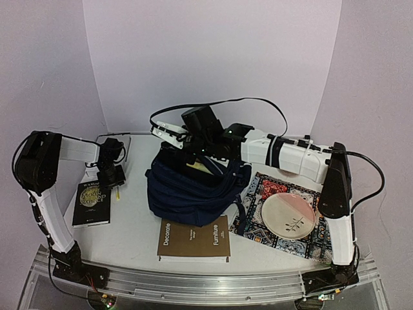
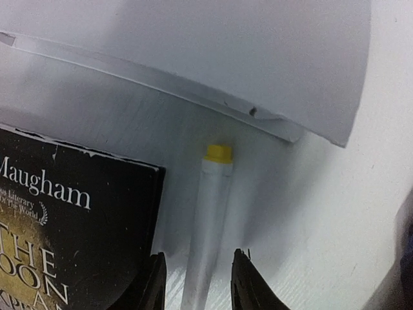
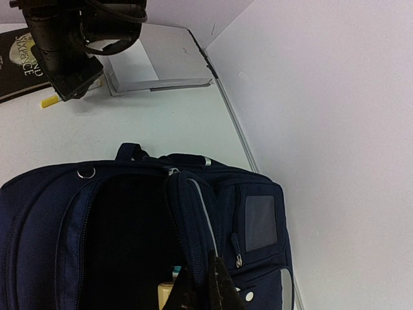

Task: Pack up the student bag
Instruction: Pick up the pencil case at the center of the board.

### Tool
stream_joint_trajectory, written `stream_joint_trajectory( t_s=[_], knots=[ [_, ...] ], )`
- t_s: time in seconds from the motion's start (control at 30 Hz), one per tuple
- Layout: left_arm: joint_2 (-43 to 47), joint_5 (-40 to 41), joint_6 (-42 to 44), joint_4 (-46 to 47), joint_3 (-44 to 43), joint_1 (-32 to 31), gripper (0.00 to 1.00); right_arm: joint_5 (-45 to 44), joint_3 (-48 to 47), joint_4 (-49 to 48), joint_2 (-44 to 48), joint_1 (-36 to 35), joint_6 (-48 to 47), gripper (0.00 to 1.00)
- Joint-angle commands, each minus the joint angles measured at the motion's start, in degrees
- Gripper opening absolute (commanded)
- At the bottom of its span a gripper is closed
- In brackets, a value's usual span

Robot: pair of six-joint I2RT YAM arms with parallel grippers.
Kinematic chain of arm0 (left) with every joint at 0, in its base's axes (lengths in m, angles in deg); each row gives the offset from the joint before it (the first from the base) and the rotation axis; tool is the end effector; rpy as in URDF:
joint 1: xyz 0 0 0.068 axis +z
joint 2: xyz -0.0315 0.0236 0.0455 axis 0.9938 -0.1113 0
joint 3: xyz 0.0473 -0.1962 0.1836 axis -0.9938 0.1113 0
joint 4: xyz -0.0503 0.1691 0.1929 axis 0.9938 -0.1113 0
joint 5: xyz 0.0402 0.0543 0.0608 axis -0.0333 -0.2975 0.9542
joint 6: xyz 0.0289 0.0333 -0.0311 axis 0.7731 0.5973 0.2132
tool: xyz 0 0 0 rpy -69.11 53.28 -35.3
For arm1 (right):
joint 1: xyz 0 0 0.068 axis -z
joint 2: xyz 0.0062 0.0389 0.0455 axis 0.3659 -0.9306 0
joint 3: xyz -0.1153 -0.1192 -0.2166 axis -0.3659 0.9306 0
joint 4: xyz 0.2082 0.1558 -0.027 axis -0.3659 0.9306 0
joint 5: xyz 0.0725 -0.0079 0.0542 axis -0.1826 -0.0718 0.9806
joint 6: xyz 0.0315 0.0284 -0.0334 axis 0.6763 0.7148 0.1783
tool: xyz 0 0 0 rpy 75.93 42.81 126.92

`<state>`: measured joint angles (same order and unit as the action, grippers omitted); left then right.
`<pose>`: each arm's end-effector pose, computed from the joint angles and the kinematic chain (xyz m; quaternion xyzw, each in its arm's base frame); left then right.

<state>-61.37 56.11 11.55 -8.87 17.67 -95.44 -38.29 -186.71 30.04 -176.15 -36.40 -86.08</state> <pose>0.3409 -0.0642 0.1426 -0.2198 0.9558 0.0226 0.1942 0.2809 0.4317 0.3437 -0.4901 0.5734 0.0413 0.6552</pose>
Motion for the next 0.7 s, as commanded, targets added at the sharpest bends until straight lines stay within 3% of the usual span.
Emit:
stream_joint_trajectory(
  t_s=[0.0,0.17,0.4,0.67],
  knots=[
    [-2.79,-1.73,1.67,-0.57,-2.78,0.69,0.33,-0.57,-1.76,-5.13,1.66,-0.56,-0.44,0.0],
    [-4.94,-4.23,2.0,-0.55,-2.67,0.7,0.26,-0.64,-2.05,-5.18,1.66,-0.57,-0.6,0.0],
    [-4.58,-8.77,3.15,-0.53,-1.09,0.72,0.04,-0.49,-2.02,-5.14,1.76,-0.51,-0.34,0.0],
    [2.89,-18.89,2.92,0.42,2.88,0.71,0.0,0.03,-1.97,-5.21,2.07,-0.56,0.0,0.0]
  ],
)
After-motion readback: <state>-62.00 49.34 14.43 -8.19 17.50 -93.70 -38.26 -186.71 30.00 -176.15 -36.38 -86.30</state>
